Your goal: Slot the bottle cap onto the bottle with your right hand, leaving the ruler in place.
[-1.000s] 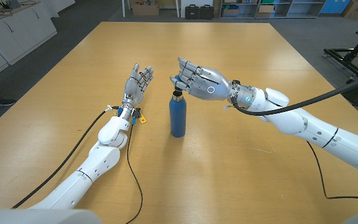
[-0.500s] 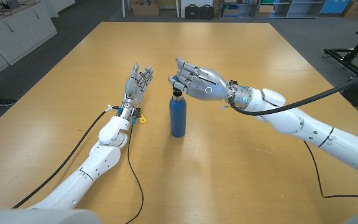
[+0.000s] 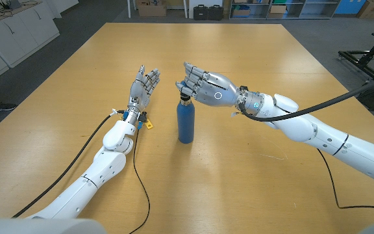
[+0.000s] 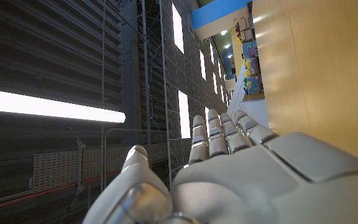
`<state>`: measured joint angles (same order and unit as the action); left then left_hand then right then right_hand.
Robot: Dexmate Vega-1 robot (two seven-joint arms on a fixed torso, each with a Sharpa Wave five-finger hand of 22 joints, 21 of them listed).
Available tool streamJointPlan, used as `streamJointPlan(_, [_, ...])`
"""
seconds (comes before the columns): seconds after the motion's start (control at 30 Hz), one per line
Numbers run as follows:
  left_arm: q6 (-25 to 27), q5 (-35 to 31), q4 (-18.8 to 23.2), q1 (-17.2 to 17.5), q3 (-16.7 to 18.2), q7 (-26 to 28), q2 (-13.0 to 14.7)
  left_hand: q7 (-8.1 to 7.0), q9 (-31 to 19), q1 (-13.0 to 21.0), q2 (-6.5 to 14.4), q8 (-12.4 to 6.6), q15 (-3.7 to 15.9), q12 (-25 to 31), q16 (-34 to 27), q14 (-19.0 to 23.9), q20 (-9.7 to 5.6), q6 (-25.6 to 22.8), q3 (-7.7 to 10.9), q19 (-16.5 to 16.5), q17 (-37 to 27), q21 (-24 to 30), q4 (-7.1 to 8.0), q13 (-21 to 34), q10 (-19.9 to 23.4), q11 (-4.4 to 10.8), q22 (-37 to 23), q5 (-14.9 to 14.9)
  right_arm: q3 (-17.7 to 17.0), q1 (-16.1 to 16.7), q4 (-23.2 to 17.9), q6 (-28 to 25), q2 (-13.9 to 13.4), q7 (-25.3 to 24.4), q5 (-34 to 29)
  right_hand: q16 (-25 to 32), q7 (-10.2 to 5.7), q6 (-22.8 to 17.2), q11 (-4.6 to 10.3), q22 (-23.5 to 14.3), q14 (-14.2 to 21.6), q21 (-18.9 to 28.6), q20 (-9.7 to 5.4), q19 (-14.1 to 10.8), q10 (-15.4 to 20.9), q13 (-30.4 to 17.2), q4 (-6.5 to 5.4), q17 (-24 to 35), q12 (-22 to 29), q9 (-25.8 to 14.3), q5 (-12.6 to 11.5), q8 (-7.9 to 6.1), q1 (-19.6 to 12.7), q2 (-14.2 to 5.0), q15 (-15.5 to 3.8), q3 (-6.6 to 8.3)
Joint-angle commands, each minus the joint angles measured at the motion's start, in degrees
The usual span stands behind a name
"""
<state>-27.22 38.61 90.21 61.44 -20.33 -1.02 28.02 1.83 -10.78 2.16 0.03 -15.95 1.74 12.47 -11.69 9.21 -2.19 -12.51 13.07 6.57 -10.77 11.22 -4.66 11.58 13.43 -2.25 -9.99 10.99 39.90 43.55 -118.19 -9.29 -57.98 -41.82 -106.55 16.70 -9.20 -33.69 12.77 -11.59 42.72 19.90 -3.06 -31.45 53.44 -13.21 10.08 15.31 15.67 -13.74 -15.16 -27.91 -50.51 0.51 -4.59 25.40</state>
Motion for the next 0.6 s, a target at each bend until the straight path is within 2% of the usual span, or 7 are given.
streamJointPlan(0.03, [0.49, -0.11, 0.37, 0.28, -0.02, 0.35, 0.12, 0.02, -0.26, -0.02, 0.61, -0.03, -0.10, -0.19, 0.15, 0.43, -0.08, -0.46, 0.13, 0.26, -0.14, -0.01, -0.35, 0.13, 0.57, -0.05, -0.24, -0.03, -0.24, 0.74, 0.11, -0.84, 0.01, -0.95, 1.09, 0.02, -3.73, -16.67, 0.13, -0.28, 0.47, 0.19, -1.81, -0.24, -0.25, -0.16, -0.78, 0.25, -0.07, -0.07, 0.21, -4.31, -8.30, -7.58, -7.00, 0.90])
streamJointPlan(0.6, [-0.12, -0.19, 0.45, 0.57, -0.04, 0.05, 0.10, 0.04, -0.27, -0.03, 0.61, 0.06, -0.10, -0.26, 0.16, 0.47, -0.10, -0.58, 0.14, 0.23, -0.14, -0.02, -0.40, 0.13, 0.50, -0.07, -0.23, -0.04, 0.08, 0.96, 0.78, -0.67, 0.65, -0.77, 1.73, 0.03, -3.73, -16.72, 0.13, -0.29, 0.71, 0.27, -1.78, -0.30, -0.21, -0.23, -1.00, 0.35, -0.15, -0.11, 0.35, -4.42, -8.21, -7.70, -6.95, 0.97])
